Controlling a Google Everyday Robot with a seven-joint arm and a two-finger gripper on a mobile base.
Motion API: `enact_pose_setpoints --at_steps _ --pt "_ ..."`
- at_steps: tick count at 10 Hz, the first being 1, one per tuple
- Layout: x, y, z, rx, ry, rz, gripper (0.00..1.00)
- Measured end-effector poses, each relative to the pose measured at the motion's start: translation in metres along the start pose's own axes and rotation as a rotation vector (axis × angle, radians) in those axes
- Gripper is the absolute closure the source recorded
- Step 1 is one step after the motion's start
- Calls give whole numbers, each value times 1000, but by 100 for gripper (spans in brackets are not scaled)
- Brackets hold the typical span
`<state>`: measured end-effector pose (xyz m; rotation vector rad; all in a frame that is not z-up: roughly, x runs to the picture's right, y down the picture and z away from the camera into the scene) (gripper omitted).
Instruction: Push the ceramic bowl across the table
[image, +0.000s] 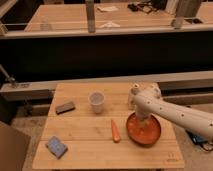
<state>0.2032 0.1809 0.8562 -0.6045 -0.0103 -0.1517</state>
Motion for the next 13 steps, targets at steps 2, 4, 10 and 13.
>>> enact_pose_setpoints --at_steps 2,4,10,13 --pt "-13 -12 -1 0 -8 -20 32" --pt "-18 -25 -5 1 -19 -34 39" --pt "-59 -61 -7 3 -67 -79 45" --pt "-65 -75 -8 6 -86 -85 57"
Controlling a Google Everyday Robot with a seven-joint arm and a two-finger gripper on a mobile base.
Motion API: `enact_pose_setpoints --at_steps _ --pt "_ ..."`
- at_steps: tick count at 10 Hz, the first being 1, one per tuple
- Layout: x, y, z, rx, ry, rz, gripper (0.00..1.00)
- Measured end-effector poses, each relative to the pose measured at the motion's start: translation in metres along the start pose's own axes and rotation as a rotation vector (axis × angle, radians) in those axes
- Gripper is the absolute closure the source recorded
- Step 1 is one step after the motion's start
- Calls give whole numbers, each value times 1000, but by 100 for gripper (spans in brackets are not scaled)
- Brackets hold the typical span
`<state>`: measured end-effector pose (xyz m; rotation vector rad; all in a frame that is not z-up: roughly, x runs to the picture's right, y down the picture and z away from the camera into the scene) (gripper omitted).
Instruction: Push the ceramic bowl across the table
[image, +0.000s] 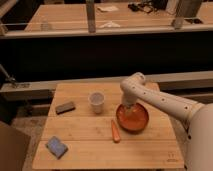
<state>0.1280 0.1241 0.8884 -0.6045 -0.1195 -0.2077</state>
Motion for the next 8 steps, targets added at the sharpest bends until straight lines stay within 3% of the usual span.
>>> enact_pose_setpoints --at_steps 4,8 --pt "-10 -20 1 5 -10 -1 81" --pt "-7 -33 3 5 -9 9 82"
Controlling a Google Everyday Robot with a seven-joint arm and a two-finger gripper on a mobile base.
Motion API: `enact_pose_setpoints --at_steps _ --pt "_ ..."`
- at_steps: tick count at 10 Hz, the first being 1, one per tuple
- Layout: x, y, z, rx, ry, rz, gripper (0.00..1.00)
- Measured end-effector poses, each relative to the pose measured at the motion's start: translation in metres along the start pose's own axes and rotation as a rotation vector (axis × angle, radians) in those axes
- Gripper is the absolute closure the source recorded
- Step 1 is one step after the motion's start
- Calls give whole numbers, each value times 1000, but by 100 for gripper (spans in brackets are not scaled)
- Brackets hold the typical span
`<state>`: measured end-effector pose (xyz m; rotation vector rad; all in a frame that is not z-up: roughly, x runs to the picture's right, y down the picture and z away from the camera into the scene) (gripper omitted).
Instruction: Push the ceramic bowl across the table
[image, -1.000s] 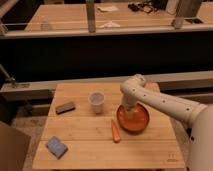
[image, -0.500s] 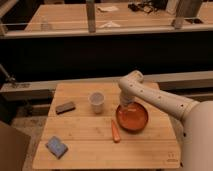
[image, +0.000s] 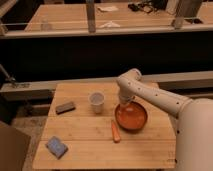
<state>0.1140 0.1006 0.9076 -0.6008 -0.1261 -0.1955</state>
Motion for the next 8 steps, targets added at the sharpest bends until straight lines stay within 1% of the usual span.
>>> enact_pose_setpoints --at_steps 1,4,6,7,8 --pt "0 -3 0 -1 -2 3 86" --pt "1 -10 3 -4 -4 11 87" --pt "6 -15 4 -5 -11 21 92" --pt "10 -16 4 -5 -10 30 92" --pt "7 -19 4 -5 -11 34 92"
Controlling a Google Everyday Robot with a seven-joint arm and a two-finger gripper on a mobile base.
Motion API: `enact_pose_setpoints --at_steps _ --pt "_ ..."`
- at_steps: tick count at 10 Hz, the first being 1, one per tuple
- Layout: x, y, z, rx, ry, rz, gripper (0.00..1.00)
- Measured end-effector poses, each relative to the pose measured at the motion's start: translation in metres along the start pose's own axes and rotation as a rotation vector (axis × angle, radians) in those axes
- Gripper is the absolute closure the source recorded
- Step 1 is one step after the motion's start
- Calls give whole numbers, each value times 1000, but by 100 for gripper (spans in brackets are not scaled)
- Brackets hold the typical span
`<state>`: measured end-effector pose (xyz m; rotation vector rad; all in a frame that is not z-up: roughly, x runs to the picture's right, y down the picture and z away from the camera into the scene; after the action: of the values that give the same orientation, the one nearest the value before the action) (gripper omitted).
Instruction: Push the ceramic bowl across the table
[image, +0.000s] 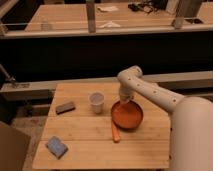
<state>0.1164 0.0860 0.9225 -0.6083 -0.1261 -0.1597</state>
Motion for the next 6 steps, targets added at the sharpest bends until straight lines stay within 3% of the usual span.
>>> enact_pose_setpoints --at_steps 6 --pt "-2 0 1 -3 -2 4 92"
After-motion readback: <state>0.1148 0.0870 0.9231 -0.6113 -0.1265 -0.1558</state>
